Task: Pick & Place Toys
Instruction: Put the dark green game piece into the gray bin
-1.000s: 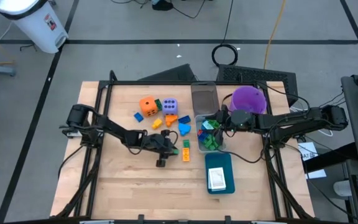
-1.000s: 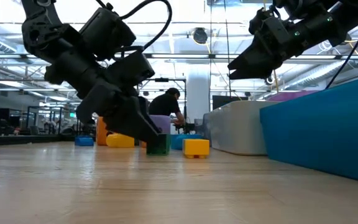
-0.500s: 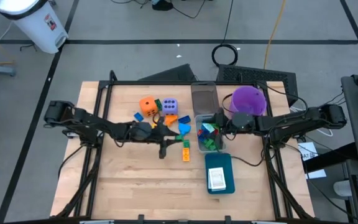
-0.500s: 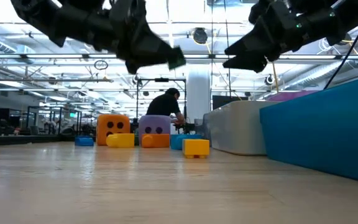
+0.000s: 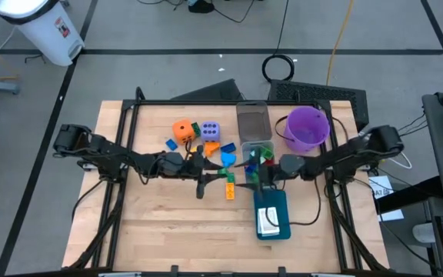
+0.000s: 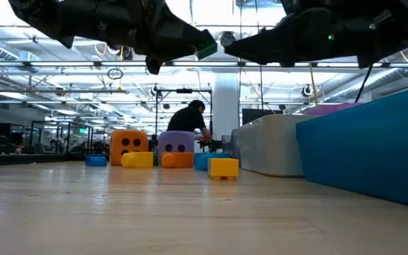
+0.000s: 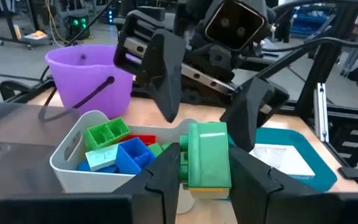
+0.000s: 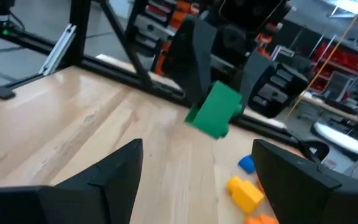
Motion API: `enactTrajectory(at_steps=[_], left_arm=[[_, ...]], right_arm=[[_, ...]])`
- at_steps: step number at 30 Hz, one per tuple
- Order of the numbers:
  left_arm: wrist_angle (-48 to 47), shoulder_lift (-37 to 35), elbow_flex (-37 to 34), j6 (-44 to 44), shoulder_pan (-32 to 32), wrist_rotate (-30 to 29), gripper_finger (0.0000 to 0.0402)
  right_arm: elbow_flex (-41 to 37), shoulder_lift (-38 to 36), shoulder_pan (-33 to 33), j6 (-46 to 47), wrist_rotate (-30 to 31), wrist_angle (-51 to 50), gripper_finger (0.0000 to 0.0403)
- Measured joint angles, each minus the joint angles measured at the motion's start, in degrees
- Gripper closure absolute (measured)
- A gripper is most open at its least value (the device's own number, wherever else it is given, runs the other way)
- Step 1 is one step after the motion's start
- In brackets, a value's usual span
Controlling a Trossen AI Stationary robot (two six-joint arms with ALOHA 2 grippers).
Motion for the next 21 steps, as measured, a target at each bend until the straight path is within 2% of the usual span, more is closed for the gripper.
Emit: enactTrajectory(at_steps=[4, 8, 12, 15, 18, 21], left_arm=[[0.2, 0.0, 0.0, -0.3, -0.3, 0.0, 0.0290], [0.4, 0.0, 0.0, -2.8, -0.3, 0.0, 0.0300], [0.4, 0.0, 0.0, -5.7, -0.3, 1.3, 0.0300], [0.3, 0.0, 0.0, -5.7, -0.3, 1.8, 0.0284], [0.2, 0.0, 0.0, -5.7, -0.3, 1.9, 0.0276], [0.2, 0.0, 0.0, -5.8, -0.3, 1.9, 0.0287]], right_arm=[[1.9, 3.8, -0.1, -0.1, 0.2, 4.1, 0.0124], [4.9, 7.2, 0.6, -6.3, 1.1, 4.5, 0.0124], [7.5, 10.8, 2.9, -16.5, 8.3, 5.1, 0.0124], [8.8, 13.0, 4.4, -23.3, 12.4, 6.8, 0.0124], [9.7, 14.6, 5.8, -27.5, 15.3, 10.7, 0.0124], [10.4, 15.7, 6.9, -30.5, 18.4, 14.4, 0.0124]])
